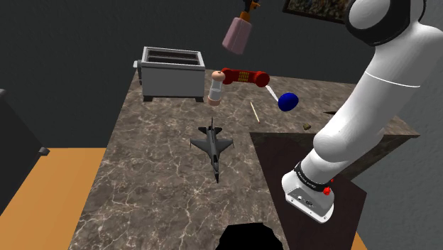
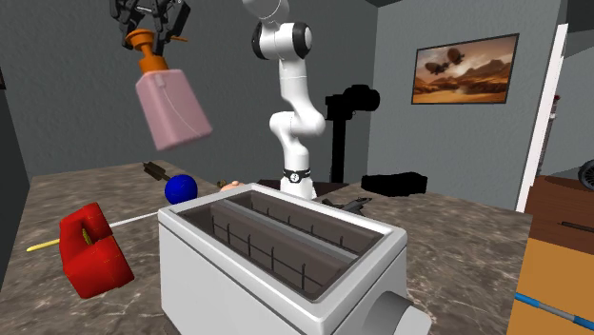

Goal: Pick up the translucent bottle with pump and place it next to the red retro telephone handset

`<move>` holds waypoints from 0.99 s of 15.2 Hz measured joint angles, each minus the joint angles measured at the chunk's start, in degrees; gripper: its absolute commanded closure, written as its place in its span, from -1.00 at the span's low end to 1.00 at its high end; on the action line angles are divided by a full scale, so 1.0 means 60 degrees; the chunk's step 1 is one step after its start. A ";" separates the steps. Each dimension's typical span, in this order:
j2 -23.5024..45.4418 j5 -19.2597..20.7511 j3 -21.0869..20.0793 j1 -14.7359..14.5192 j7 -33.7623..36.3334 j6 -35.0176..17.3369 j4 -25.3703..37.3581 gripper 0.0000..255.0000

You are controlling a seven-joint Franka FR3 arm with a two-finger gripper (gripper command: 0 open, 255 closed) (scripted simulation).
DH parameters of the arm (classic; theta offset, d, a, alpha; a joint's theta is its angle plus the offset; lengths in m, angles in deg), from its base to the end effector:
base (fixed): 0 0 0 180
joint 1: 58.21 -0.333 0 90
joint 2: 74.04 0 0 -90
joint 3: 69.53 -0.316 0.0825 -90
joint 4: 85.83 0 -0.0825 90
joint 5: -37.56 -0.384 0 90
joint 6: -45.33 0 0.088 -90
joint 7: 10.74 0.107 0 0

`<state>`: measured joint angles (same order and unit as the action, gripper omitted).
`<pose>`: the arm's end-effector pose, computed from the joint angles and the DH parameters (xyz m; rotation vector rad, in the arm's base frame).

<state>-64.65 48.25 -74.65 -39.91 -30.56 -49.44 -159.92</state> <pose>0.5903 -0.1630 0.6710 2.9089 0.1606 0.2049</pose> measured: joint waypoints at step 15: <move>-0.0588 -0.0006 0.0044 0.0095 0.0266 -0.2110 -0.2709 1.00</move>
<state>-68.18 48.21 -74.39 -39.34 -28.96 -62.10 -176.17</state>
